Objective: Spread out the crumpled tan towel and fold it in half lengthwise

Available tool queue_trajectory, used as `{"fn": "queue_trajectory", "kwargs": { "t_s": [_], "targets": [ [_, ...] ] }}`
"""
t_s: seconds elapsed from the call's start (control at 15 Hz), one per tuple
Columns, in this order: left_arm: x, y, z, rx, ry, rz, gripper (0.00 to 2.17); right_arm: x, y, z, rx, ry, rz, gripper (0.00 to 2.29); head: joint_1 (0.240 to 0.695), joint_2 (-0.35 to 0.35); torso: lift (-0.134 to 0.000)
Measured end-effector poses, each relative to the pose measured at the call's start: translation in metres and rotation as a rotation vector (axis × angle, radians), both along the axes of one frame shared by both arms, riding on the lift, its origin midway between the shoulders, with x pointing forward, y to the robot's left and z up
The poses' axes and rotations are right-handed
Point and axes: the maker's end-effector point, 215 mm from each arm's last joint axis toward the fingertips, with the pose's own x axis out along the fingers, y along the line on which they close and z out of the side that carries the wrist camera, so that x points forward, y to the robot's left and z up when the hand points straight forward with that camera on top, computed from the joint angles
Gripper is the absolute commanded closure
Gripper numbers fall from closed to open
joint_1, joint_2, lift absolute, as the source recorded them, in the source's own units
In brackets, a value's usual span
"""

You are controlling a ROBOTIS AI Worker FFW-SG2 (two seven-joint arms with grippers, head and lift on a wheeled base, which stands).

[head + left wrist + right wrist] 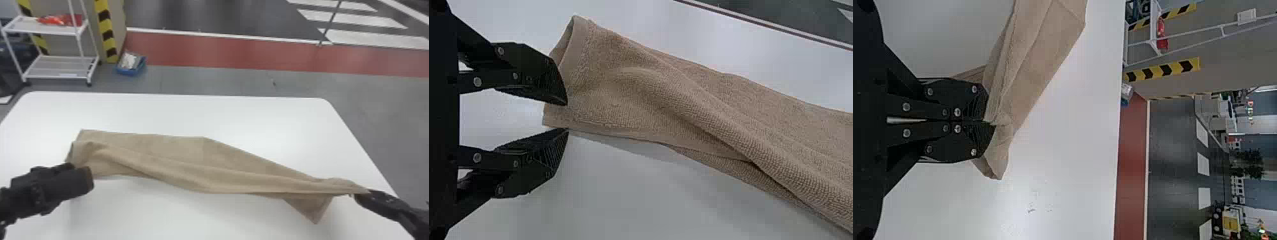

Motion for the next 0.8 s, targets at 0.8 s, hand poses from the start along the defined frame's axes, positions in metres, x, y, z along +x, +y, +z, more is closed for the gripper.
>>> {"fn": "queue_trajectory", "kwargs": {
  "t_s": [0.8],
  "targets": [
    [0.002, 0.013, 0.072, -0.164, -0.078, 0.082, 1.43, 0.009, -0.015, 0.038, 0.020, -0.089, -0.041, 2.00, 0.695, -0.166, -0.124]
  ]
}}
